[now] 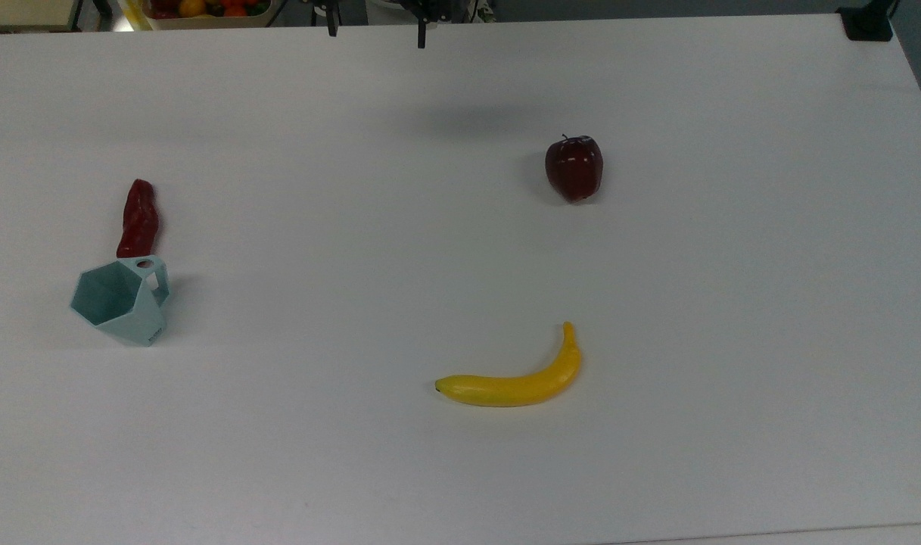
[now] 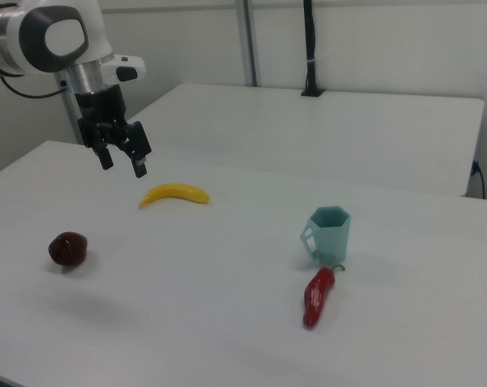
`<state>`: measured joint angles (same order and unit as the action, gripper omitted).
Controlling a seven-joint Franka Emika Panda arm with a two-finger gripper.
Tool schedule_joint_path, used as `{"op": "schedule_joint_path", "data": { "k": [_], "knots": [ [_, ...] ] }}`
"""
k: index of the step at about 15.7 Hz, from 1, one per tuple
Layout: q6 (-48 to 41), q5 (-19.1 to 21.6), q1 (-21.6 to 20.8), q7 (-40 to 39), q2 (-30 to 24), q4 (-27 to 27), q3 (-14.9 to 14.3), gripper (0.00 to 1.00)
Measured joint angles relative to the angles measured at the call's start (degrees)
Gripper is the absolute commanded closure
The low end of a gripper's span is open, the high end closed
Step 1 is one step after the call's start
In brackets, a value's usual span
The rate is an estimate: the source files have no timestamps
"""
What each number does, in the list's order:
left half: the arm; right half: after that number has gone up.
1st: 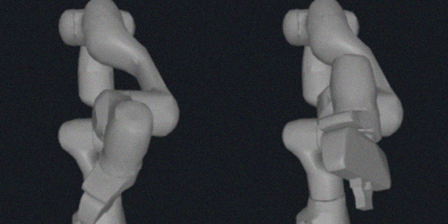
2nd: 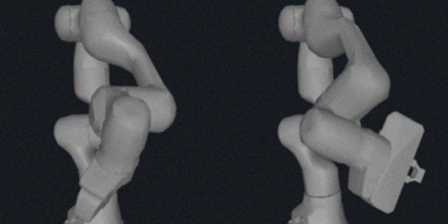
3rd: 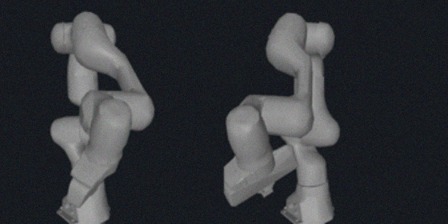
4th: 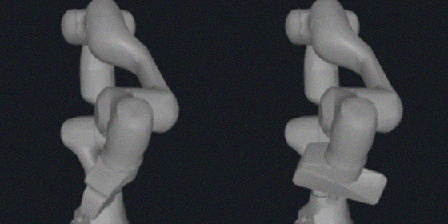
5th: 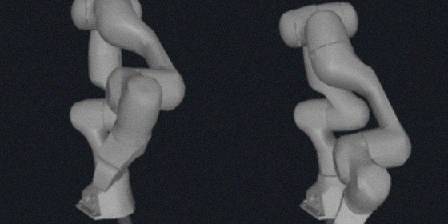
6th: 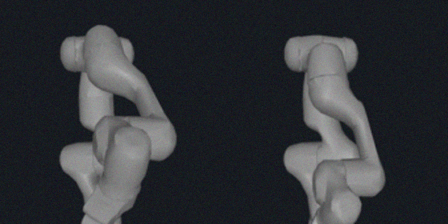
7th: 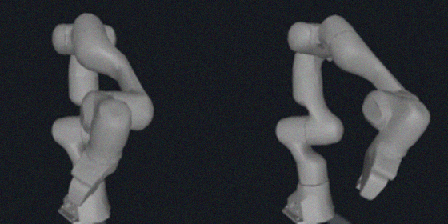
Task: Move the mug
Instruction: 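Move the gripper down to the teal hexagonal mug's rim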
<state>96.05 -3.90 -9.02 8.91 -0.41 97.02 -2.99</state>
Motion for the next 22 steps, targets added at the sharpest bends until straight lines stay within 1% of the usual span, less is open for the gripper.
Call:
{"op": "schedule_joint_path", "data": {
  "k": [1,11,14,17,22],
  "knots": [
    [0.0,0.0,0.5,0.0,0.0,-0.8,0.0,0.00],
    [0.4,0.0,1.7,-0.1,0.9,-0.8,0.0,0.00],
    [2.6,0.2,4.0,0.9,2.0,-1.3,-0.1,0.00],
    [4.4,0.7,7.3,2.4,5.0,-2.6,-0.2,0.00],
    [10.1,0.7,13.2,3.9,14.1,-7.8,-0.3,0.00]
  ]
}}
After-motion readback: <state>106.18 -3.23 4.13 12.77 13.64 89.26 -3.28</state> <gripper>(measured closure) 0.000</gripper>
